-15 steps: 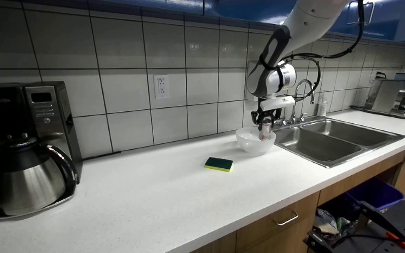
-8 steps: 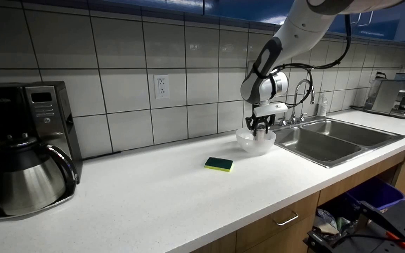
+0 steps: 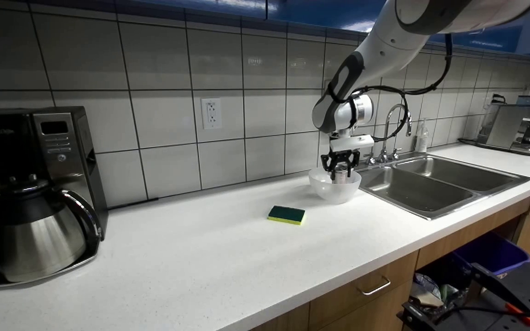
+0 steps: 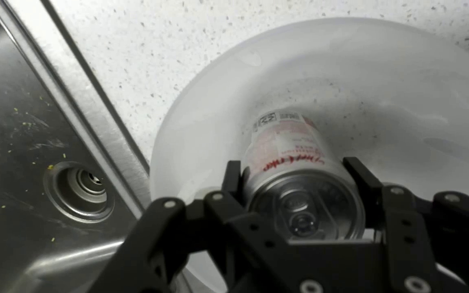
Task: Put the grey can inside the clear bowl
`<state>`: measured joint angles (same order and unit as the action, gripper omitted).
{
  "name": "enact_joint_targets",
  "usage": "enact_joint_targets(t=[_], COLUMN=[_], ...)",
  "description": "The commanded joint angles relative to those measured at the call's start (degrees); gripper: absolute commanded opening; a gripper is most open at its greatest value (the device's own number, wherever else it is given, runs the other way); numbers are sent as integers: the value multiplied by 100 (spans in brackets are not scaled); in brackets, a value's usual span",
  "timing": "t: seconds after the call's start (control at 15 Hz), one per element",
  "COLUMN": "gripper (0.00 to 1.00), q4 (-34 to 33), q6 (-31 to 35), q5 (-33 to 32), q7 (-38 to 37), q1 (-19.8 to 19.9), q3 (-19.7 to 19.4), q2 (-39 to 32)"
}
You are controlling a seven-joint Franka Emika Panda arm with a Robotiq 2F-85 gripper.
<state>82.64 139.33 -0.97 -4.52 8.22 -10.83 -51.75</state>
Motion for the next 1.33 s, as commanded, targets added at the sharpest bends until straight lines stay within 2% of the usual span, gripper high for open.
enact_joint_targets(t=[0.0,0.13,0.2,0.27,0.33,0.47,0.87,1.27], gripper=[39,39,53,89,90,99,100,100], q4=[-487,-552,-575,-582,-584,-596,-298,864], q6=[-467,-506,-532,-520,-529,-528,-517,-37], q5=[127,148,142,134,125,126,154,189], q7=[-83,-89,-78,-78,-64,-35,45,223], q1=[165,172,173,173,175,189,236,343], q3=[125,109,103,97,97,108,129,157], q2=[-175,-210,-222,-226,-222,-206,137,1105])
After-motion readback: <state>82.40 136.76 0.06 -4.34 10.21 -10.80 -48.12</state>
